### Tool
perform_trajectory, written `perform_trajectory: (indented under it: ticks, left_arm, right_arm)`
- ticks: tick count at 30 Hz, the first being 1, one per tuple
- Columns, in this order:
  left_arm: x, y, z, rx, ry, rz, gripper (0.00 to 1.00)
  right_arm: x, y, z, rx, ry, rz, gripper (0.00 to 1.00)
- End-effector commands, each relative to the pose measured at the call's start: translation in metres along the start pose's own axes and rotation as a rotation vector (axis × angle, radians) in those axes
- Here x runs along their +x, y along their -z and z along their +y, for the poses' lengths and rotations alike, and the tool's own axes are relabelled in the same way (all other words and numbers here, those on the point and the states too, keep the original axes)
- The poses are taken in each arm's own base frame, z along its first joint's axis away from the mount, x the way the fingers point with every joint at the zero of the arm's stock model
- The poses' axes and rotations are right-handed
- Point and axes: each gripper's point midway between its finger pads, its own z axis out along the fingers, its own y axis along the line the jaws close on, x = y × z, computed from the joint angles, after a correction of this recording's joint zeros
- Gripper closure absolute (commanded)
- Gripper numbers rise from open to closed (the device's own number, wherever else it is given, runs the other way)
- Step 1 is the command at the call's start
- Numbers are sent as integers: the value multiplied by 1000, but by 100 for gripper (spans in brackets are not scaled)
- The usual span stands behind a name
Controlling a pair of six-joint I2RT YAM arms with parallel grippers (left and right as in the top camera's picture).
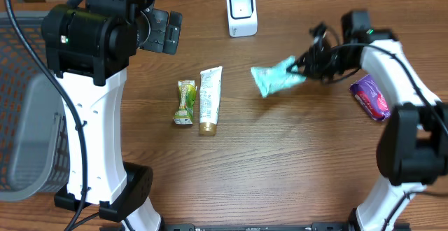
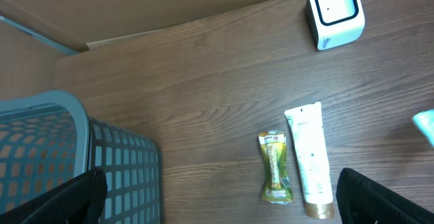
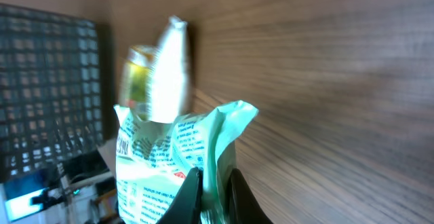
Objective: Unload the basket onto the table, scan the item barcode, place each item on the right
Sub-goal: 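Carry the wipes pack to the white scanner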
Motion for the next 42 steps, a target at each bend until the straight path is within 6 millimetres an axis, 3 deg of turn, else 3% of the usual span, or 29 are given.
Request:
perform_trajectory:
  ticks: [1,7,14,27,32,36,42]
  left_arm:
    - [-1,1,3,-9,1,-6,1]
    - [-1,1,3,-9,1,-6,0]
    - [-1,1,3,-9,1,-6,0]
    - [-1,1,3,-9,1,-6,1]
    - [-1,1,3,-9,2,-6,0]
    - [-1,1,3,-9,1,-6,1]
    - [-1,1,3,-9,1,-6,0]
  right_arm:
    - [-27,70,90,33,231,-177,96]
    - [-28,100,135,163,343,-293,96]
    - [-25,103,171,157,430,-353,96]
    - [-59,126,158,306,262,-546,96]
    - [-82,153,183,516,321,-726,96]
    - [-100,158,200,718,419,-817,96]
    - [-135,150,185,1128,507,-915,96]
